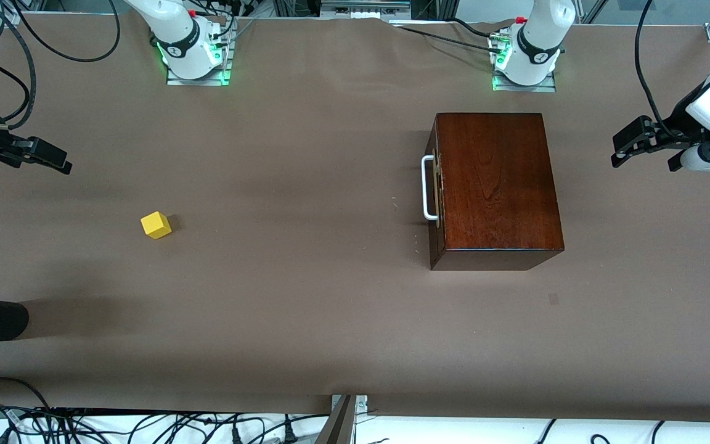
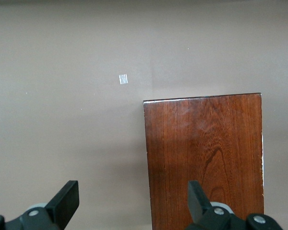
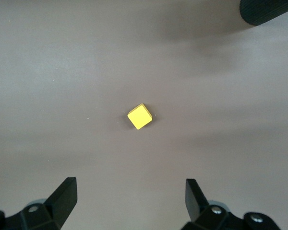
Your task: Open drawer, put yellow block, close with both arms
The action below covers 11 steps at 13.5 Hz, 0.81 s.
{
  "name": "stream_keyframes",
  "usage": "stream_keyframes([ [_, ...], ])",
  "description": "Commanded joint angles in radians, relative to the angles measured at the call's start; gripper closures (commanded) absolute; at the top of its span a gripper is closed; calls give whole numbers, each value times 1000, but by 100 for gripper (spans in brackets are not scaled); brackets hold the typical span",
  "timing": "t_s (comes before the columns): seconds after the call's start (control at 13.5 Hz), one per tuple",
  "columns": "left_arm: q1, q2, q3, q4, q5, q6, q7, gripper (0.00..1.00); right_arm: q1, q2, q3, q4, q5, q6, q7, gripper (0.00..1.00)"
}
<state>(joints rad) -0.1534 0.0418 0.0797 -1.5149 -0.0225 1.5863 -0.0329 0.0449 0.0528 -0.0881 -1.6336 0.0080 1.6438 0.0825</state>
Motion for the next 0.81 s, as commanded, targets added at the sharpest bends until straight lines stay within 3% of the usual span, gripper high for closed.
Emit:
stream_keyframes([
  [0.0, 11, -32, -9, -7, 4, -20, 20, 0, 0, 1, 1, 17, 15, -13, 14, 0],
  [0.74, 3, -2, -11, 32, 61, -19, 16, 0, 1, 2, 1, 17, 15, -13, 14, 0],
])
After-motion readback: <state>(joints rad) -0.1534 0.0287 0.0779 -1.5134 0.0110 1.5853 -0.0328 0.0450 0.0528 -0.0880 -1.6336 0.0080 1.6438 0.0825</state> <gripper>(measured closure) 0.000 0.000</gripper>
